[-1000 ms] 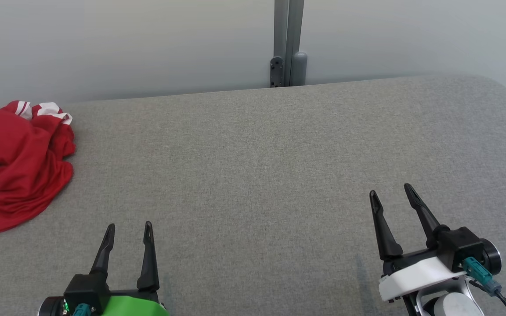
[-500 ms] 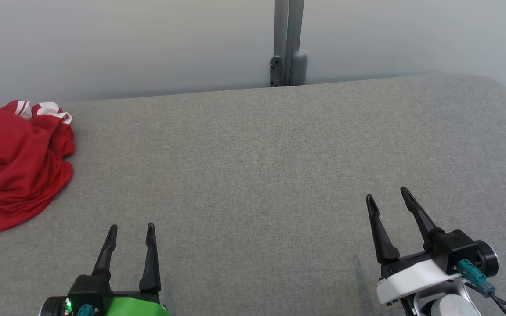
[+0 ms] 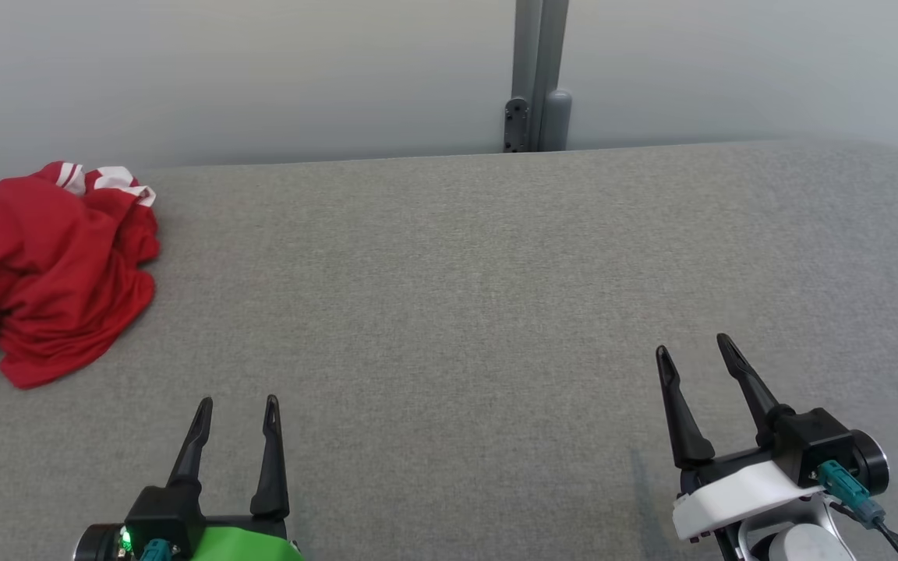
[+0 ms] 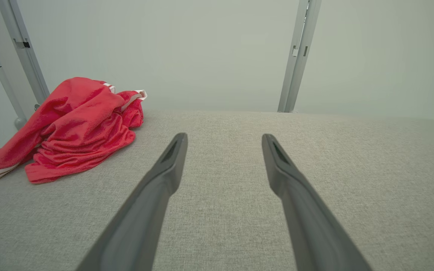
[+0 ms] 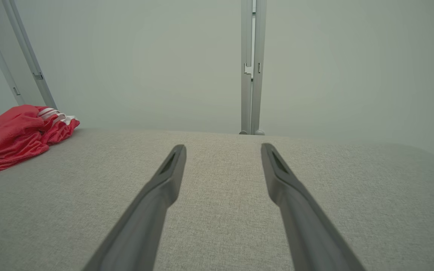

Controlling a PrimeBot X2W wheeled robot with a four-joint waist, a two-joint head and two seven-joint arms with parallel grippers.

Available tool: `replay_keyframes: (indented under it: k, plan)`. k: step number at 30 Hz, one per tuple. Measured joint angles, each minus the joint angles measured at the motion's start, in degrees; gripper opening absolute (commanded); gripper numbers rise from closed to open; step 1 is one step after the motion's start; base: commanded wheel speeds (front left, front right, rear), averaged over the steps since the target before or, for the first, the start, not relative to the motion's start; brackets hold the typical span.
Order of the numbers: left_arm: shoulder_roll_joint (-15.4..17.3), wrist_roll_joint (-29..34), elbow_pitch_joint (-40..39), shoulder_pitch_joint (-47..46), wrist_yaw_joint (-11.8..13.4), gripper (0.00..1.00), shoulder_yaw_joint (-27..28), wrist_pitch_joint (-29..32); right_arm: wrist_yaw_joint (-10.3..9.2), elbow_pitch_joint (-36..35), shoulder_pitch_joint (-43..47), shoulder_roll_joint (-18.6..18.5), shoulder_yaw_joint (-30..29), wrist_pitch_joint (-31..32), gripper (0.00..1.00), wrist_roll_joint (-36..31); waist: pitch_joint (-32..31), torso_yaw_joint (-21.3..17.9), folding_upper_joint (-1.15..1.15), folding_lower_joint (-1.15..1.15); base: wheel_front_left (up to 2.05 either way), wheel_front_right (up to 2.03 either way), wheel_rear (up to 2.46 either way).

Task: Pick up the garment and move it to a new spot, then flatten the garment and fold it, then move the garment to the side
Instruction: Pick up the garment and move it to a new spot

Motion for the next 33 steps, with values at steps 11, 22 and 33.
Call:
replay_keyframes:
  k: [11,22,33]
  plan:
    - [0.02,0.62,-0.05,-0.21,0.07,1.0,0.22,-0.1,0.0,-0.18,0.5,0.0,1.14,0.0,1.0,0.52,-0.01,9.09,0.0,0.0,0.0,0.0,0.0]
    - [0.05,0.67,-0.22,0.2,-0.02,1.0,0.76,-0.1,0.01,0.09,0.48,0.02,3.49,0.0,1.0,0.58,0.09,19.99,0.0,0.0,0.0,0.0,0.0]
    - [0.05,-0.42,-1.21,0.25,0.33,1.0,2.41,-0.11,0.01,0.01,-0.36,0.04,3.38,0.0,1.0,-0.48,1.78,22.86,0.0,0.0,0.0,0.0,0.0]
